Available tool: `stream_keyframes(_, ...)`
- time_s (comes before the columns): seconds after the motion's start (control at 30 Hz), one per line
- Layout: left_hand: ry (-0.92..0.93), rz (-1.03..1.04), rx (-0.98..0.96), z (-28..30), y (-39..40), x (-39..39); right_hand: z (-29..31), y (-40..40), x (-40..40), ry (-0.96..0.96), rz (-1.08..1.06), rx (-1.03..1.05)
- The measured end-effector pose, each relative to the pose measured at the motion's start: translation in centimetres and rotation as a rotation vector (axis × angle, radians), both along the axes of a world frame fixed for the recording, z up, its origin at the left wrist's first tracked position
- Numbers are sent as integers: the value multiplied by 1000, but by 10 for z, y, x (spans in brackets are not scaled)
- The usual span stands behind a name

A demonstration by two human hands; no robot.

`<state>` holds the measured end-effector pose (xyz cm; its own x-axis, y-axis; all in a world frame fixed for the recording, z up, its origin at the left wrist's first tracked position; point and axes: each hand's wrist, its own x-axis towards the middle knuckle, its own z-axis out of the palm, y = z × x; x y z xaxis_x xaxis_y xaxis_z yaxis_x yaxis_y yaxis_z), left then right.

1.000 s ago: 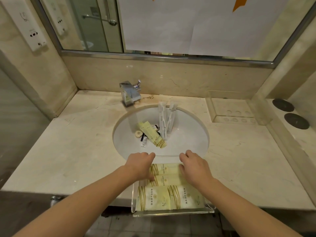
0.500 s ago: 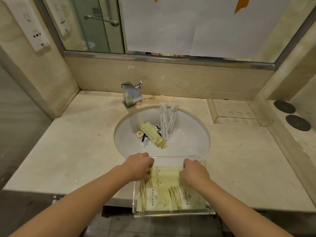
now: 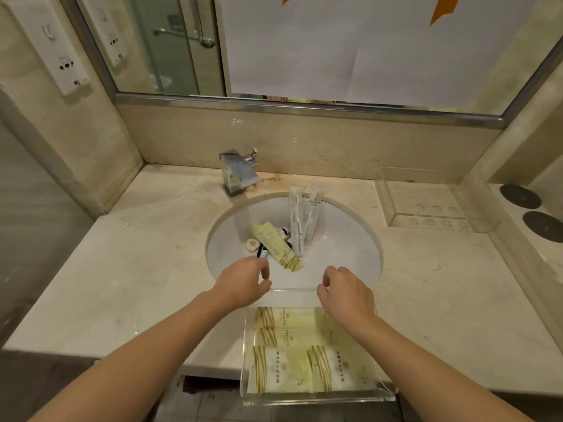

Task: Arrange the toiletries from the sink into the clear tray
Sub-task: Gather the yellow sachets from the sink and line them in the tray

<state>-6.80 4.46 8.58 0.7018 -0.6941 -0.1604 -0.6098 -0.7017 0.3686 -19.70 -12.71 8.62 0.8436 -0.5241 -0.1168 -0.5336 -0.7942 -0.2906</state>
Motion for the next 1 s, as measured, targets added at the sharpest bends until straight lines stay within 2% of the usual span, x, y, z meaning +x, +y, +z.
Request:
stream_keyframes(0.13, 250, 231, -52, -12, -9, 28, -5, -9, 30, -3, -38, 88)
stream_keyframes(0.3, 703, 527, -176, -38, -21, 54, -24, -32, 77, 149, -29, 412)
stream_keyframes(0.47, 896, 708, -298, -73, -37, 76, -52, -43, 117, 258, -11, 603)
stream_keyframes(0.63, 1036, 759, -322, -102, -61, 89, -87, -46, 145, 345, 16, 626)
stream_keyframes(0.87, 1196, 712, -370, -127, -82, 102, -120, -50, 165, 317, 9, 695)
stream_keyframes(1.0, 1224, 694, -381, -136, -87, 104, -129, -49, 169, 277, -36, 749)
